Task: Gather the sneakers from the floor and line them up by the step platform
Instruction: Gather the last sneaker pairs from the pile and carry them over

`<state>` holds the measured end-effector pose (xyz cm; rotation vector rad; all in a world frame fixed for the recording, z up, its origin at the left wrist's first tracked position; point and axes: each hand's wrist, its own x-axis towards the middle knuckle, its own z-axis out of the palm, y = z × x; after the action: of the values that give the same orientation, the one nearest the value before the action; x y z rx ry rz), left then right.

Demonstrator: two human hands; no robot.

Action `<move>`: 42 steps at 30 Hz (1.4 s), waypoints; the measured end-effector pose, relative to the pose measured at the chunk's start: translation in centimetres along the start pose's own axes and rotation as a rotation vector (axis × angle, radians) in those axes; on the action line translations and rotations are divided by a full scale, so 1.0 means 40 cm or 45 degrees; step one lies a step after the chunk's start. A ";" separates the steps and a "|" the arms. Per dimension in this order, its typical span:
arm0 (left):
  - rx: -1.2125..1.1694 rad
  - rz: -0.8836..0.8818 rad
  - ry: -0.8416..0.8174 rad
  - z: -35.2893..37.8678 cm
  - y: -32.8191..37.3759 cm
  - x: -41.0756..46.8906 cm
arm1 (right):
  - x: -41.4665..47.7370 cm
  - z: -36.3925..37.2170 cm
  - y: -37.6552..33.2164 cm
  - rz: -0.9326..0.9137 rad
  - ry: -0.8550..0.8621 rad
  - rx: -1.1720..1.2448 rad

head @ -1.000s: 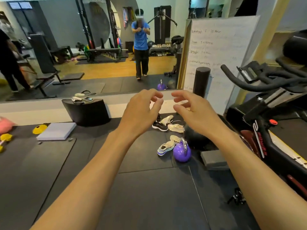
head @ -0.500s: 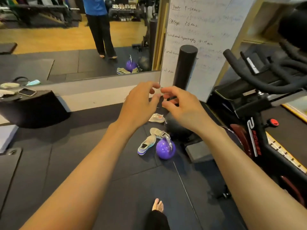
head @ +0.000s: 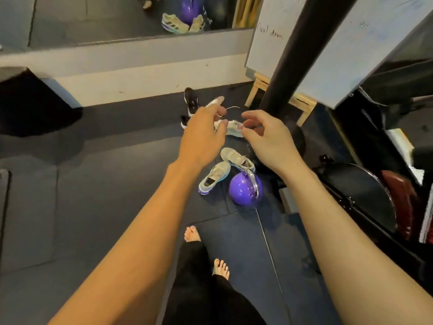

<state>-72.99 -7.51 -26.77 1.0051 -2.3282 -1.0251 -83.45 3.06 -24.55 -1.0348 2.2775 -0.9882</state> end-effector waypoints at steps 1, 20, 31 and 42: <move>-0.024 -0.023 -0.016 0.040 -0.041 0.034 | 0.044 0.034 0.035 0.034 0.000 0.006; 0.581 -0.146 -0.514 1.054 -0.996 0.172 | 0.583 0.899 1.130 0.678 -0.193 -0.310; 0.644 -0.541 -0.552 1.241 -1.212 0.160 | 0.764 1.058 1.398 1.044 0.074 -0.423; 0.812 -0.613 -0.599 1.197 -1.300 0.090 | 0.715 1.018 1.430 0.612 -0.139 -0.982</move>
<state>-80.62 -12.37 -96.99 1.7944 -2.9797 -0.7278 -101.36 -9.99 -97.05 -0.6957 2.6697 0.1623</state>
